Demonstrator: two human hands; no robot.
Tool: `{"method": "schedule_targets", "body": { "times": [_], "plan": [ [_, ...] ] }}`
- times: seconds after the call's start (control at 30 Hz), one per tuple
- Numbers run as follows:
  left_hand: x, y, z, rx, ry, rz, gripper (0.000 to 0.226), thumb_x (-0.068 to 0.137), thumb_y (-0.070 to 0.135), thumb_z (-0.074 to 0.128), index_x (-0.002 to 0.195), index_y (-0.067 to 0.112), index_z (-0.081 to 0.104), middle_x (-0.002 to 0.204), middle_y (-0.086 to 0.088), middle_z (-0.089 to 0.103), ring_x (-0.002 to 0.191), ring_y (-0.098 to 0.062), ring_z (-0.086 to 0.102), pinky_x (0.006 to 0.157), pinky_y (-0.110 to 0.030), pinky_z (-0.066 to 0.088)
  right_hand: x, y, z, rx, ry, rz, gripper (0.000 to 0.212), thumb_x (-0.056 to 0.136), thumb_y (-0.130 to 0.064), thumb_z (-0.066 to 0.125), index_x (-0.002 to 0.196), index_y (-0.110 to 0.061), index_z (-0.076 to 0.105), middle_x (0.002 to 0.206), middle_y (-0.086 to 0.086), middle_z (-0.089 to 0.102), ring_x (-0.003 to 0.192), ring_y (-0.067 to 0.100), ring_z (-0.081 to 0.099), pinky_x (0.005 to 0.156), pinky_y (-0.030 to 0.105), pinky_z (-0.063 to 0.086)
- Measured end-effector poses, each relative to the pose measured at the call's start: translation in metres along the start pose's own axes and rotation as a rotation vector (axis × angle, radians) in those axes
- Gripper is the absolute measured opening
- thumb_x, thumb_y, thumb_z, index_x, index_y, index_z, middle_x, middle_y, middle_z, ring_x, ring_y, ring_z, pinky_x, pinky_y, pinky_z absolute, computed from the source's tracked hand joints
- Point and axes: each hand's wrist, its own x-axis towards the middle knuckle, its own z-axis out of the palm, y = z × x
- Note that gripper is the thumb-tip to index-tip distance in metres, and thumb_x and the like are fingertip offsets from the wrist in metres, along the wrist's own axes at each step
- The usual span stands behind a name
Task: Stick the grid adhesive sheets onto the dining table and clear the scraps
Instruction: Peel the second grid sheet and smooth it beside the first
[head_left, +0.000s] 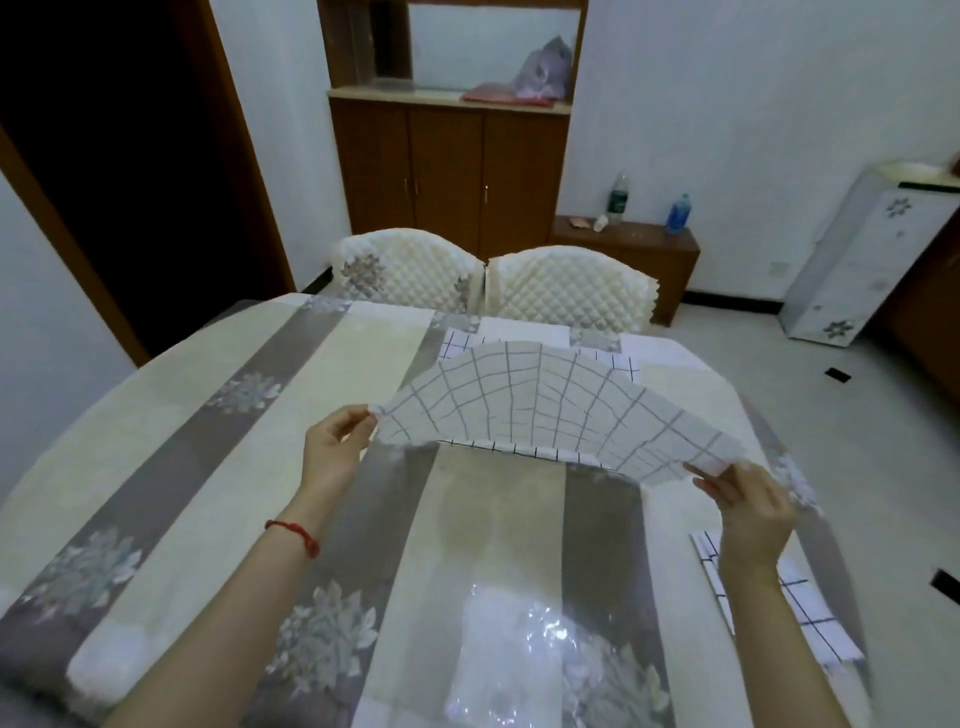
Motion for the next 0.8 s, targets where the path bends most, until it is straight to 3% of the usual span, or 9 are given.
{"method": "schedule_targets", "body": {
  "times": [0.1, 0.2, 0.3, 0.37, 0.43, 0.5, 0.6, 0.73, 0.8],
  "plan": [
    [-0.025, -0.036, -0.008, 0.094, -0.033, -0.045, 0.014, 0.085, -0.004, 0.056, 0.092, 0.001, 0.067, 0.091, -0.008, 0.064, 0.077, -0.013, 0.057, 0.071, -0.016, 0.046, -0.016, 0.022, -0.038, -0.046, 0.082, 0.100, 0.053, 0.088, 0.007, 0.042, 0.054, -0.023, 0.069, 0.053, -0.010, 0.066, 0.051, 0.006, 0.066, 0.053, 0.016, 0.054],
    [-0.046, -0.072, -0.021, 0.171, -0.063, -0.133, 0.014, 0.085, -0.004, 0.058, 0.093, 0.000, 0.069, 0.089, -0.010, 0.063, 0.062, 0.000, 0.054, 0.053, -0.003, 0.039, -0.030, 0.046, -0.067, -0.121, 0.120, 0.254, 0.046, 0.084, 0.009, 0.046, 0.052, -0.016, 0.067, 0.054, -0.007, 0.068, 0.052, 0.006, 0.066, 0.053, 0.016, 0.055],
    [-0.058, -0.101, -0.030, 0.235, -0.107, -0.227, 0.015, 0.084, -0.002, 0.061, 0.093, 0.003, 0.071, 0.088, -0.016, 0.065, 0.056, 0.000, 0.054, 0.046, -0.003, 0.037, -0.041, 0.065, -0.086, -0.237, 0.134, 0.389, 0.025, 0.085, 0.000, 0.050, 0.070, -0.013, 0.065, 0.052, -0.005, 0.069, 0.055, 0.003, 0.066, 0.055, 0.017, 0.053],
    [-0.063, -0.114, -0.033, 0.260, -0.138, -0.280, 0.016, 0.083, -0.004, 0.062, 0.091, 0.007, 0.071, 0.095, -0.021, 0.069, 0.065, -0.007, 0.062, 0.056, -0.005, 0.045, -0.044, 0.076, -0.095, -0.325, 0.121, 0.445, 0.018, 0.085, -0.006, 0.052, 0.075, -0.011, 0.065, 0.052, -0.006, 0.069, 0.058, 0.003, 0.065, 0.058, 0.019, 0.048],
    [-0.066, -0.127, -0.033, 0.296, -0.162, -0.309, 0.017, 0.083, -0.008, 0.060, 0.093, 0.001, 0.071, 0.101, -0.026, 0.068, 0.086, -0.023, 0.068, 0.079, -0.023, 0.054, -0.043, 0.088, -0.101, -0.370, 0.126, 0.489, 0.013, 0.085, -0.005, 0.054, 0.078, -0.006, 0.066, 0.051, -0.005, 0.069, 0.054, 0.005, 0.065, 0.052, 0.015, 0.050],
    [-0.070, -0.135, -0.032, 0.348, -0.168, -0.319, 0.019, 0.084, -0.010, 0.056, 0.094, -0.004, 0.070, 0.104, -0.025, 0.067, 0.099, -0.035, 0.064, 0.080, -0.024, 0.055, -0.042, 0.097, -0.106, -0.431, 0.133, 0.523, 0.010, 0.084, -0.005, 0.057, 0.080, -0.003, 0.066, 0.055, -0.001, 0.070, 0.053, 0.007, 0.065, 0.050, 0.013, 0.053],
    [-0.073, -0.144, -0.024, 0.349, -0.121, -0.354, 0.022, 0.091, -0.006, 0.047, 0.107, -0.010, 0.062, 0.108, -0.023, 0.062, 0.093, -0.029, 0.059, 0.052, -0.003, 0.048, -0.044, 0.109, -0.111, -0.553, 0.107, 0.531, 0.008, 0.083, -0.007, 0.062, 0.076, -0.009, 0.067, 0.087, 0.015, 0.070, 0.079, 0.025, 0.063, 0.075, 0.031, 0.055],
    [-0.067, -0.155, -0.012, 0.233, -0.064, -0.572, 0.029, 0.096, 0.006, 0.042, 0.120, -0.007, 0.052, 0.106, -0.021, 0.057, 0.093, -0.031, 0.054, 0.044, -0.022, 0.054, -0.048, 0.118, -0.110, -0.669, 0.122, 0.500, 0.015, 0.082, -0.008, 0.065, 0.098, -0.008, 0.066, 0.106, 0.014, 0.065, 0.101, 0.028, 0.059, 0.094, 0.038, 0.043],
    [-0.062, -0.161, -0.008, 0.259, -0.021, -0.614, 0.025, 0.094, 0.008, 0.048, 0.108, -0.010, 0.058, 0.102, -0.028, 0.061, 0.090, -0.035, 0.056, 0.061, -0.035, 0.054, -0.049, 0.120, -0.108, -0.682, 0.160, 0.501, 0.025, 0.082, -0.006, 0.065, 0.107, -0.005, 0.063, 0.107, 0.014, 0.064, 0.108, 0.031, 0.058, 0.099, 0.039, 0.041]
  ]
}}
